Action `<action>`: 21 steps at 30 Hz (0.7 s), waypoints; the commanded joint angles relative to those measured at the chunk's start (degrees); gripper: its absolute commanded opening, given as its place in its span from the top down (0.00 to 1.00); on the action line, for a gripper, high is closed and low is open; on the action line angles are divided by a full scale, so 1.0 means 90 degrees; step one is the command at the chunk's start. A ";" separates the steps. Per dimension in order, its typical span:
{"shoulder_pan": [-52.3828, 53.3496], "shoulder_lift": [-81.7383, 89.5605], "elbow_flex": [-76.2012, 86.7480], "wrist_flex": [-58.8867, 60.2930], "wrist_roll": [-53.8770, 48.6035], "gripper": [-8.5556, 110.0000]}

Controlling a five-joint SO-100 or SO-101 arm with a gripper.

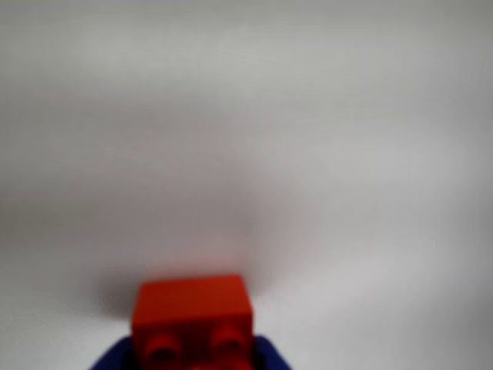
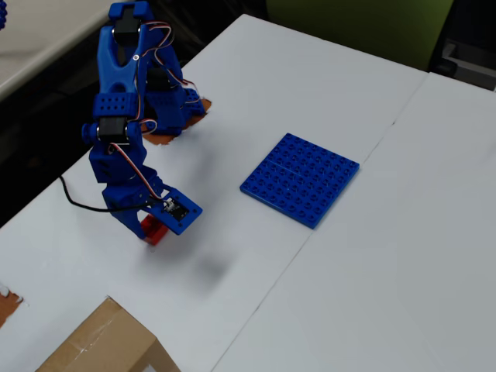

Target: Pick up the 2x2 red block and go up the 8x8 blue block.

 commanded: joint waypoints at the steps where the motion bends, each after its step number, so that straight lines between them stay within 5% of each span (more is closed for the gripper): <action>1: -0.0088 0.0039 -0.0244 -0.0029 0.0039 0.84; 21: -0.0508 0.0635 -0.0234 0.0254 -0.0293 0.93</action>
